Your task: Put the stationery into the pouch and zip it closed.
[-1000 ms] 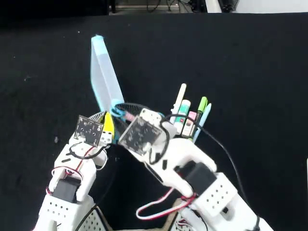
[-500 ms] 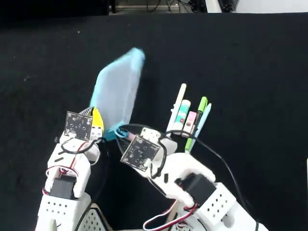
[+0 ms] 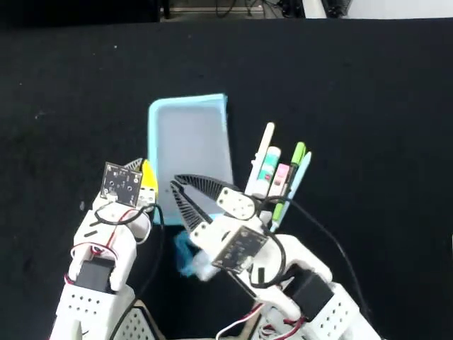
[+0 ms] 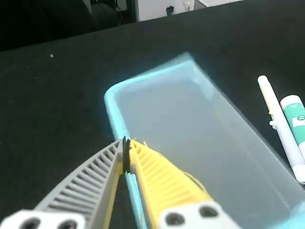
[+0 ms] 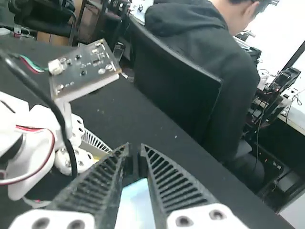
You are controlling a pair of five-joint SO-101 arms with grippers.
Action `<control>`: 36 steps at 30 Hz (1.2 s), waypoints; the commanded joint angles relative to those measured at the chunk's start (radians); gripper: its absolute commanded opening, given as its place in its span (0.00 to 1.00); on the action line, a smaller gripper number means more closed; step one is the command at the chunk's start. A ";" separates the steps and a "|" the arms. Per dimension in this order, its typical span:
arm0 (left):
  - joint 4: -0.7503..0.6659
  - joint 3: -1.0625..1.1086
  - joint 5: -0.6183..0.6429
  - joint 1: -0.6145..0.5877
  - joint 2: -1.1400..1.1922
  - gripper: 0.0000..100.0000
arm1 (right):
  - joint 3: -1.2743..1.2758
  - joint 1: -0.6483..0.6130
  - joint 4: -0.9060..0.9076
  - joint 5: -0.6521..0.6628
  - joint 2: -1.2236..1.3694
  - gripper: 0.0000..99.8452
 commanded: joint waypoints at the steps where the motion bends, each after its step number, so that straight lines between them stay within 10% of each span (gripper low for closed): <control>1: -0.021 0.019 0.009 0.019 0.005 0.03 | -0.042 0.005 -0.023 -0.003 0.015 0.01; 13: -0.069 0.021 0.018 -0.130 -0.006 0.03 | -0.154 0.117 0.664 -0.011 0.110 0.14; 36: -0.071 0.021 0.077 -0.159 -0.006 0.03 | -0.131 0.232 0.552 -0.354 0.618 0.26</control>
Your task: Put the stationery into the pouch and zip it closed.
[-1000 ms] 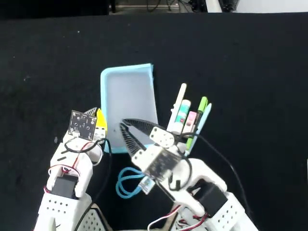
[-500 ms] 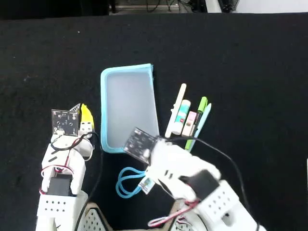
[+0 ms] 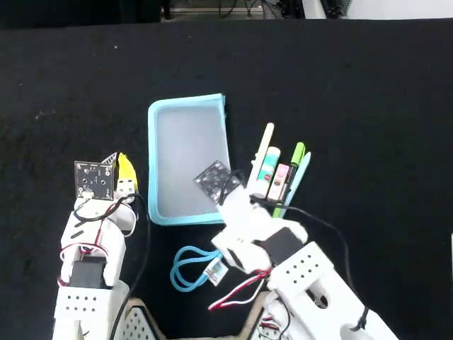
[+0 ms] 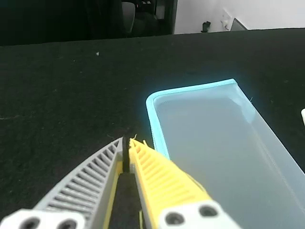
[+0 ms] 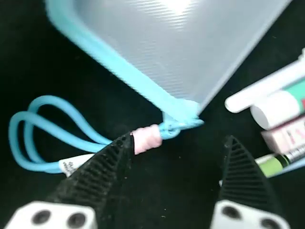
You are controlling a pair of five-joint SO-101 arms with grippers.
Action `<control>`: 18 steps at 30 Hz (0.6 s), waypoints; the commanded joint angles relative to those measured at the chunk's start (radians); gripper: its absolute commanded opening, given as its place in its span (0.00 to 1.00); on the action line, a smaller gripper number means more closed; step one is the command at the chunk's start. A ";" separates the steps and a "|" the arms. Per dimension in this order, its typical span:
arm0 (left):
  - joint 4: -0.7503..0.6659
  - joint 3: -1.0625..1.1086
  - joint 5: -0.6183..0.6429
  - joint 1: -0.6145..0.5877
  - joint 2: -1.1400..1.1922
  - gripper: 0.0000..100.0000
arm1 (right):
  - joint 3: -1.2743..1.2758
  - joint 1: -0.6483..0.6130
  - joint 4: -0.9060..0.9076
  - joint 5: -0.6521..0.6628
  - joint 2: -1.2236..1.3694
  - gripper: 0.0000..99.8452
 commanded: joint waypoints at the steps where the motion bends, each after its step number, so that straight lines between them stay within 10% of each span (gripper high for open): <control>1: -0.023 0.021 0.006 -0.004 -0.006 0.03 | -0.021 0.043 -0.031 -0.054 0.012 0.25; 10: -0.020 0.021 0.006 -0.002 -0.006 0.03 | 0.114 -0.144 -0.241 -0.255 0.012 0.24; 18: -0.020 0.021 0.006 -0.002 -0.006 0.03 | 0.116 0.000 -0.241 -0.253 0.013 0.24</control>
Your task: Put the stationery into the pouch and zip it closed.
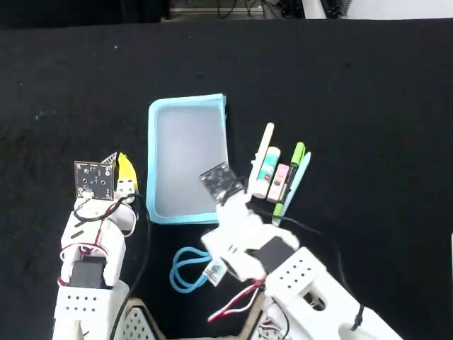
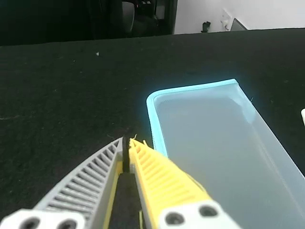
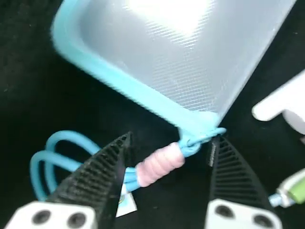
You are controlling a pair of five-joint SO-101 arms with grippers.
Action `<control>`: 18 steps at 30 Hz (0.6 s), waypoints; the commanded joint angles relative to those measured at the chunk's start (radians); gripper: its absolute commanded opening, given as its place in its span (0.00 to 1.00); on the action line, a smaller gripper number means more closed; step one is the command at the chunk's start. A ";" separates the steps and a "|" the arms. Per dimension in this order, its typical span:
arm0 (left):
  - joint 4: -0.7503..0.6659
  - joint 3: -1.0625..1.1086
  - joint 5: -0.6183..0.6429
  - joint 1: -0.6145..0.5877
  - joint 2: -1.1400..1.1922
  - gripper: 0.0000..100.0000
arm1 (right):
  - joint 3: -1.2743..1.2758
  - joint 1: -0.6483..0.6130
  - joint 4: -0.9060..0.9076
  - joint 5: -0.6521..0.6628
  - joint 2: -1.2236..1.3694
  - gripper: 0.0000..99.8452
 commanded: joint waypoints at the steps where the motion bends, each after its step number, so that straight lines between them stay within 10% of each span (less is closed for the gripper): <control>1: -0.020 0.021 0.006 -0.002 -0.006 0.03 | -0.004 0.081 -0.025 -0.005 0.012 0.24; 18: -0.018 0.021 0.006 -0.002 -0.006 0.03 | -0.127 0.037 -0.049 0.081 0.364 0.24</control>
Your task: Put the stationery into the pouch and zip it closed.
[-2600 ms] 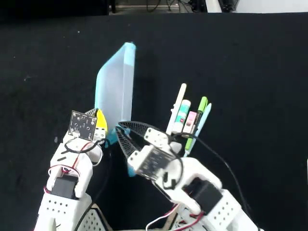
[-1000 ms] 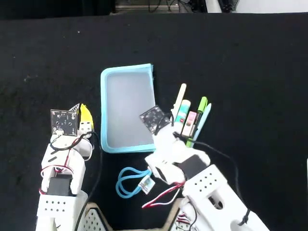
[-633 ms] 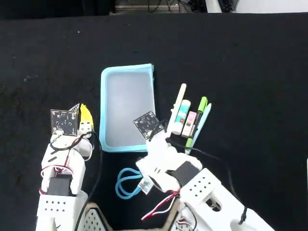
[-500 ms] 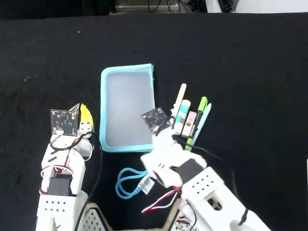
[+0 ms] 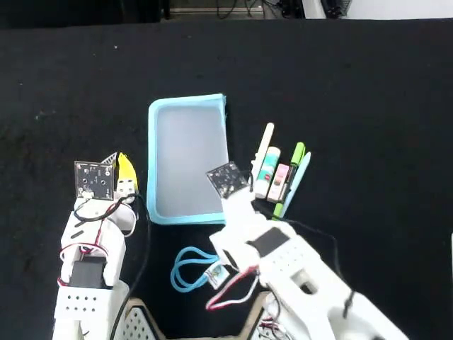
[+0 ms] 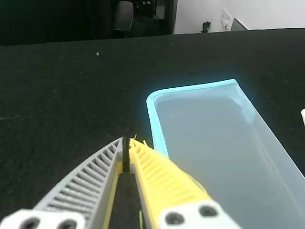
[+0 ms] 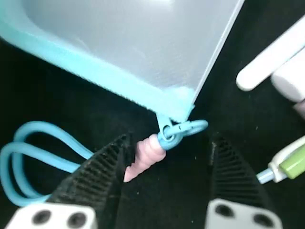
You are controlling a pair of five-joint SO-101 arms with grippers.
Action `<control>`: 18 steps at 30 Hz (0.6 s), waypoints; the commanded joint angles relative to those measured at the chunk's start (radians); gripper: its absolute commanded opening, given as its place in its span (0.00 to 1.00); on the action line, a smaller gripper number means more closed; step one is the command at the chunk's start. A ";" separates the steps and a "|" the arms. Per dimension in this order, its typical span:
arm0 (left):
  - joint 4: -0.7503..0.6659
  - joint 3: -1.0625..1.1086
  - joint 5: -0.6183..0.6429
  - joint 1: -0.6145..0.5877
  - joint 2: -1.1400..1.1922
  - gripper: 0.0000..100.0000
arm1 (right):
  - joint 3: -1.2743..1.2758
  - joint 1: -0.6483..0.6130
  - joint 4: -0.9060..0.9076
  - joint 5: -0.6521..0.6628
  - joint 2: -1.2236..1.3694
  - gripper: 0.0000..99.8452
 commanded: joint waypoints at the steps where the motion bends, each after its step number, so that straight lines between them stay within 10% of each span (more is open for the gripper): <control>1: -0.018 0.021 0.005 -0.004 -0.006 0.03 | -0.102 -0.011 -0.038 0.060 0.173 0.24; 11: -0.018 0.021 0.005 -0.008 -0.006 0.03 | -0.209 -0.003 0.006 0.072 0.332 0.13; 18: -0.018 0.021 0.005 -0.008 -0.006 0.03 | -0.229 0.169 0.021 0.419 0.170 0.01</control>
